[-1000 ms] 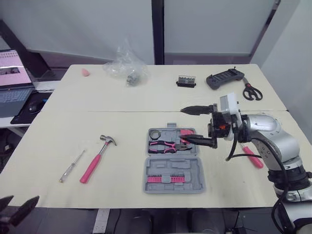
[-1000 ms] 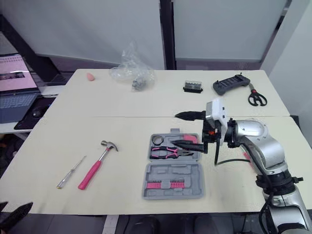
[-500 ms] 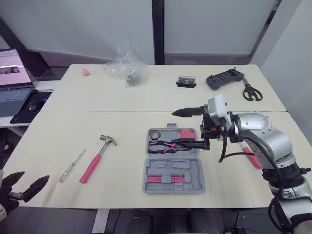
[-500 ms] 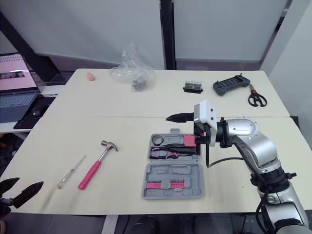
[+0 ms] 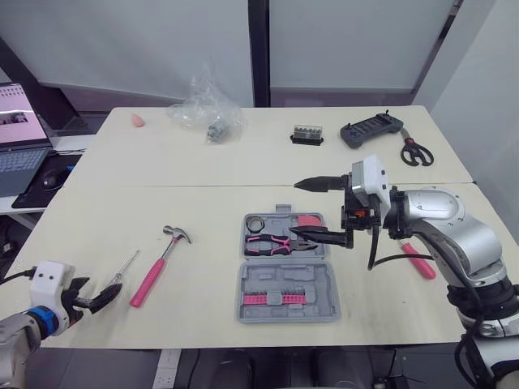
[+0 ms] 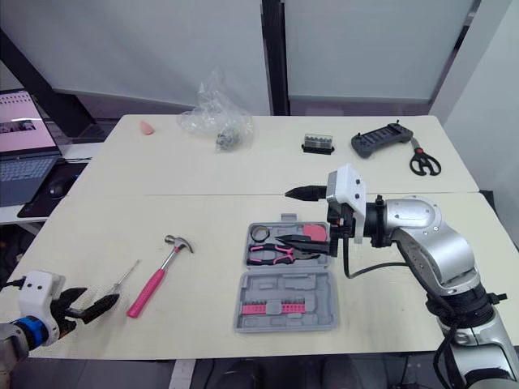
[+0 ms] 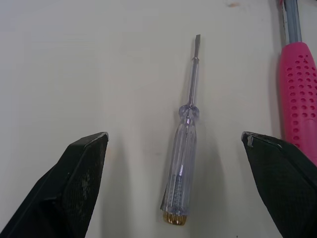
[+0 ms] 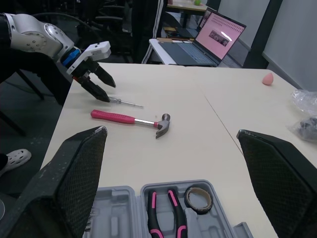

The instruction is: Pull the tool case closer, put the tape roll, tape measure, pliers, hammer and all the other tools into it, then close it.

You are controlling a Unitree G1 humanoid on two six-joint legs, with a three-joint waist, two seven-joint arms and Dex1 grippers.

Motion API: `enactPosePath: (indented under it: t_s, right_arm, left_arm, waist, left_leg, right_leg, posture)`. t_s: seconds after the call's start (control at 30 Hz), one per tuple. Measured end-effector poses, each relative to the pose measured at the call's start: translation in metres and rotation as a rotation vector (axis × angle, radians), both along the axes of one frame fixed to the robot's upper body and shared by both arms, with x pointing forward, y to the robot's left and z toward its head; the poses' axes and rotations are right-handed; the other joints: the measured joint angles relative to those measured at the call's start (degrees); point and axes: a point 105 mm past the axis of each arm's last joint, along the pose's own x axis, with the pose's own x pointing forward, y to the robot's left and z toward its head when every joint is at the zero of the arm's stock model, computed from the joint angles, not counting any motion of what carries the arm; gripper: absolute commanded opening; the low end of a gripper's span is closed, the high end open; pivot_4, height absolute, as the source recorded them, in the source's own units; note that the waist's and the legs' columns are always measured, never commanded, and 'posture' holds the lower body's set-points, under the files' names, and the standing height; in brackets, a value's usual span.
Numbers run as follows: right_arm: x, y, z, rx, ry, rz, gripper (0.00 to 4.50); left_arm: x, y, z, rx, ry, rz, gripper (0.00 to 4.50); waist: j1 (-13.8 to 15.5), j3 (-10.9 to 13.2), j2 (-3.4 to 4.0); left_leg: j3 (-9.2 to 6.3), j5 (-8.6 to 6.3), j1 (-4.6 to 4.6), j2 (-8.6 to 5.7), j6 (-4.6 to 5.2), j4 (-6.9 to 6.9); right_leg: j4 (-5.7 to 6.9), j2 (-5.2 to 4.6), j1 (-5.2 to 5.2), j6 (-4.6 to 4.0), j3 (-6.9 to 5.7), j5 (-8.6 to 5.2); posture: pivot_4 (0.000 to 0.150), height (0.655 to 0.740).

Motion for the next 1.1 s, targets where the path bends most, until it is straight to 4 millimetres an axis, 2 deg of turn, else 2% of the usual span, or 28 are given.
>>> enactPosePath:
  t_s: [0.17, 0.23, 0.3, 0.67, 0.97, 1.0, 1.1]
  right_arm:
    - [0.001, -0.001, 0.000, 0.000, 0.007, -0.015, 4.48]
    - [0.001, -0.002, 0.001, 0.001, 0.006, -0.017, 4.50]
    - [-0.001, -0.002, 0.002, -0.003, 0.002, -0.014, 4.50]
    - [-0.002, -0.002, 0.002, -0.005, 0.000, -0.010, 4.50]
    - [-0.003, -0.006, -0.008, -0.058, -0.020, -0.010, 4.50]
    - [-0.004, -0.008, -0.010, -0.067, -0.024, -0.008, 4.50]
    - [-0.005, -0.013, -0.016, -0.103, -0.038, -0.006, 4.50]
  left_arm:
    - [0.007, -0.004, -0.007, 0.004, 0.012, -0.029, 4.50]
    - [0.008, -0.005, -0.011, 0.007, 0.024, -0.037, 4.10]
    - [0.008, -0.005, -0.013, 0.009, 0.031, -0.040, 3.62]
    - [0.017, -0.007, -0.013, -0.004, 0.007, -0.037, 0.22]
    - [0.014, -0.007, -0.006, 0.001, 0.010, -0.050, 0.19]
    - [0.013, -0.007, -0.001, 0.013, 0.010, -0.064, 0.19]
    - [0.018, -0.012, 0.034, 0.082, -0.026, -0.145, 0.19]
  waist:
    - [0.0, 0.0, 0.00]
    - [0.0, 0.0, 0.00]
    - [0.0, 0.0, 0.00]
    - [0.1, 0.0, 0.00]
    - [0.1, 0.0, -0.02]
    - [0.1, 0.0, -0.05]
    - [0.1, 0.0, -0.05]
  left_leg:
    - [0.01, 0.00, 0.00, 0.00, -0.01, 0.01]
    - [0.00, 0.00, 0.00, 0.00, -0.01, 0.01]
    - [0.00, 0.00, 0.00, -0.01, -0.01, 0.00]
    - [-0.01, 0.01, 0.01, -0.01, 0.00, 0.02]
    - [-0.02, 0.01, 0.00, -0.01, -0.01, 0.03]
    - [-0.03, 0.01, 0.00, -0.01, -0.01, 0.02]
    - [-0.02, 0.00, -0.01, 0.00, 0.00, 0.02]
  right_leg:
    - [0.01, 0.00, 0.00, 0.00, 0.02, 0.00]
    - [0.01, 0.00, 0.00, 0.00, 0.01, 0.00]
    - [0.02, 0.00, 0.00, 0.00, 0.01, 0.00]
    - [0.06, 0.00, 0.01, 0.00, -0.01, 0.00]
    - [0.05, -0.01, 0.00, 0.00, -0.01, 0.00]
    - [0.04, 0.00, 0.00, 0.00, -0.01, 0.00]
    - [0.03, -0.01, 0.00, 0.01, 0.01, 0.00]
  posture:
    - [0.150, 0.7400]
    - [0.150, 0.7400]
    - [0.150, 0.7400]
    - [0.150, 0.7400]
    - [0.150, 0.7400]
    - [0.150, 0.7400]
    - [0.150, 0.7400]
